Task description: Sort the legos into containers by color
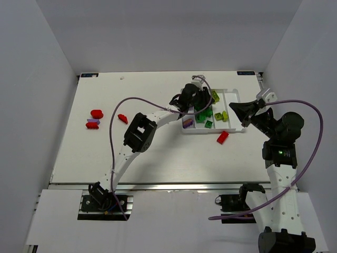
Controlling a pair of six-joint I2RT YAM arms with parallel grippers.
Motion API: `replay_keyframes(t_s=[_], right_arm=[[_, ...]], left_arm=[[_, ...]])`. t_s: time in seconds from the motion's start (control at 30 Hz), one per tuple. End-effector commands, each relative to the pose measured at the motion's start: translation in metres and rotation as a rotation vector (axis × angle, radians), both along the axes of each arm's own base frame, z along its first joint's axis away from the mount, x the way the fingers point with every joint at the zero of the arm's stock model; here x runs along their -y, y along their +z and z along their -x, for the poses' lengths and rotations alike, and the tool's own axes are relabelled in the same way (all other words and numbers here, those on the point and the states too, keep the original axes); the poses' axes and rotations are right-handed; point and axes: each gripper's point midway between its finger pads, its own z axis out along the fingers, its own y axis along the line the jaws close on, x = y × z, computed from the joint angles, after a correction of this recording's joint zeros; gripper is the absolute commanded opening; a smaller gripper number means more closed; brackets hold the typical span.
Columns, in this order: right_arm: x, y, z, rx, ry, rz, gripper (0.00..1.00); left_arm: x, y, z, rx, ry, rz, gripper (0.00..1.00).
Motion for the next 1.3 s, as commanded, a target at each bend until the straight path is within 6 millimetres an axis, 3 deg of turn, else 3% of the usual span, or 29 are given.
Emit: replay_keyframes(t_s=[0.0,0.3,0.67,0.8,0.93,0.97,1.0,1.03,1.07,1.1,1.13,1.17,1.2,1.27], right_arm=[[0.0,0.004,0.0,0.021,0.014,-0.008,0.0],[0.002,0.002,-0.002,0.006,0.012,-0.014,0.0],[0.011,0.002,0.001,-0.021,0.016,-0.036,0.0],[0.011,0.001,0.002,-0.03,0.027,-0.042,0.0],[0.009,-0.003,0.003,-0.042,0.048,-0.042,0.0],[0.007,-0.004,0.005,-0.042,0.07,-0.033,0.0],[0.006,-0.005,0.006,-0.04,0.081,-0.027,0.02],[0.005,-0.007,0.007,-0.04,0.093,-0.022,0.05],[0.002,-0.01,0.009,-0.042,0.124,-0.008,0.1],[0.001,-0.012,0.01,-0.048,0.14,-0.004,0.19],[-0.001,-0.014,0.011,-0.052,0.159,0.001,0.26],[-0.003,-0.014,0.014,-0.055,0.187,0.009,0.35],[-0.008,-0.02,0.017,-0.076,0.245,0.018,0.47],[-0.012,-0.021,0.022,-0.109,0.302,0.016,0.54]], left_arm=[[0.015,0.062,-0.007,0.143,0.019,0.094,0.11],[0.024,0.051,-0.006,0.141,0.016,0.117,0.19],[0.031,0.033,-0.009,0.125,0.043,0.095,0.59],[0.031,0.05,-0.008,0.143,0.036,0.104,0.67],[0.029,0.087,-0.002,0.184,0.025,0.121,0.69],[0.024,0.112,0.001,0.213,0.026,0.136,0.67],[0.022,0.122,0.004,0.236,0.021,0.128,0.63],[0.016,0.114,0.008,0.229,0.02,0.099,0.6],[0.007,0.15,0.014,0.273,0.027,0.115,0.56],[-0.001,0.158,0.017,0.296,0.033,0.094,0.38],[-0.014,0.137,0.022,0.259,0.046,0.052,0.28],[-0.029,0.143,0.023,0.263,0.063,0.052,0.18],[-0.057,0.156,0.028,0.268,0.092,0.055,0.06],[-0.092,0.166,0.027,0.265,0.157,0.04,0.02]])
